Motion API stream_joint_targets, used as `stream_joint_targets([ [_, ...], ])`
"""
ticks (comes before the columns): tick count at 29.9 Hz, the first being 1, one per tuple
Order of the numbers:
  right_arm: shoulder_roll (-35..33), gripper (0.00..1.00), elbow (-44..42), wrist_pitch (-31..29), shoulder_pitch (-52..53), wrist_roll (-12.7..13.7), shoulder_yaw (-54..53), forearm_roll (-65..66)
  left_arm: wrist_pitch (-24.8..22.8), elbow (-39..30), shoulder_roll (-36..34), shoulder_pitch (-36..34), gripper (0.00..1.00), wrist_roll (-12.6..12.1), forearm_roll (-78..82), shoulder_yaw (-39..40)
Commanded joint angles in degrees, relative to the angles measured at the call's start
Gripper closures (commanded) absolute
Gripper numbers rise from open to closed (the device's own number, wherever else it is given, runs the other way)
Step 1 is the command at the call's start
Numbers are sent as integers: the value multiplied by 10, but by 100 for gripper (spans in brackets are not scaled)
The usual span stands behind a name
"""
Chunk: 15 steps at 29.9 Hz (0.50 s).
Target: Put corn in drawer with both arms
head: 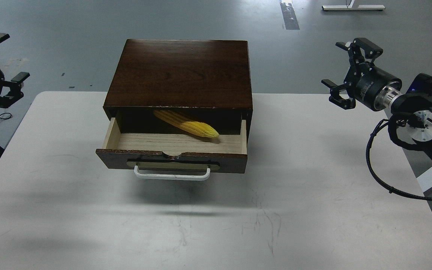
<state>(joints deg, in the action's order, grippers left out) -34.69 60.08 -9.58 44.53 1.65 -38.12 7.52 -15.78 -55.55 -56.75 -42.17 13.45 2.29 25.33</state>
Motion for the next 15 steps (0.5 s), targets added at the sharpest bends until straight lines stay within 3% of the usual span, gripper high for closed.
stream_joint_targets([
  [1, 1, 0, 0, 0, -2, 0, 1, 0, 1, 8, 17, 4, 1, 0, 1, 0],
  [15, 24, 0, 10, 0, -9, -1, 24, 3, -5, 17, 38, 3, 1, -1, 5, -1],
])
